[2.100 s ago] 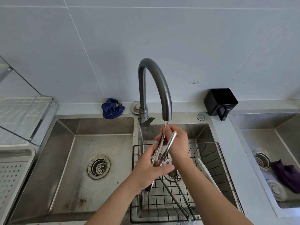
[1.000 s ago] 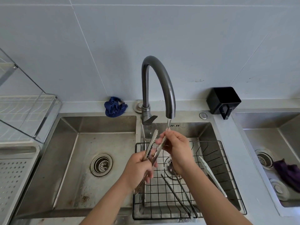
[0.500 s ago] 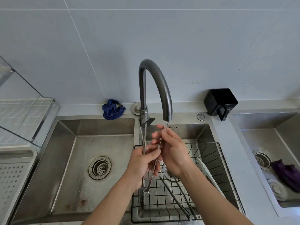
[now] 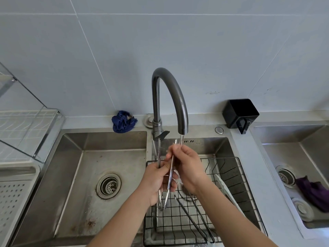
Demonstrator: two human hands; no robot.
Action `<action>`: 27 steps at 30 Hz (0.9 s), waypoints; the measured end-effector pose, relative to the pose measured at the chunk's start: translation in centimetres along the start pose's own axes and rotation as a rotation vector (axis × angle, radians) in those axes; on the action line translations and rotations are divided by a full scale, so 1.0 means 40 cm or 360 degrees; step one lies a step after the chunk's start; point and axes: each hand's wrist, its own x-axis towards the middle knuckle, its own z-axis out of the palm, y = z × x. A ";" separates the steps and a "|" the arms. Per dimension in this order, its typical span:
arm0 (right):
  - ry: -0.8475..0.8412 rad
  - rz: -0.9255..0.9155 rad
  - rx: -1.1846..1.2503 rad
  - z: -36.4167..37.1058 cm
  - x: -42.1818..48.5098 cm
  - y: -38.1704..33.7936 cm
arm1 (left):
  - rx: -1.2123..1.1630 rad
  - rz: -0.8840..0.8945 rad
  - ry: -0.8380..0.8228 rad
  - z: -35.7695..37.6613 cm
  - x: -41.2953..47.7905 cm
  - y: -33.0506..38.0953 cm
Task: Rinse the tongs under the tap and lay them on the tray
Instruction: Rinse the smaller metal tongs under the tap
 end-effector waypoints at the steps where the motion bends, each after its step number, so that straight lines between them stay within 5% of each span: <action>1: 0.0086 -0.0031 -0.0138 0.000 0.008 -0.008 | 0.0021 0.0016 0.0008 0.002 0.000 -0.003; 7: 0.0244 -0.0174 0.0106 -0.019 0.030 -0.059 | -0.0037 -0.0053 -0.0135 -0.005 -0.010 -0.014; 11: 0.0196 -0.0252 -0.0611 0.007 0.003 0.001 | 0.0122 -0.0007 0.0105 0.001 0.001 -0.022; 14: 0.0153 -0.0104 -0.0478 0.021 -0.004 0.011 | 0.0261 0.0031 0.0117 0.013 0.006 -0.009; 22: 0.0255 -0.0011 -0.0188 0.019 0.008 -0.040 | 0.0187 -0.0072 -0.0453 0.008 -0.004 0.004; 24: 0.0364 -0.0072 -0.0107 0.019 0.011 -0.052 | 0.0256 0.0177 -0.0307 0.013 -0.001 -0.011; 27: 0.0582 -0.0246 -0.0580 0.023 0.010 -0.046 | 0.0374 0.0387 -0.0046 0.022 0.005 -0.018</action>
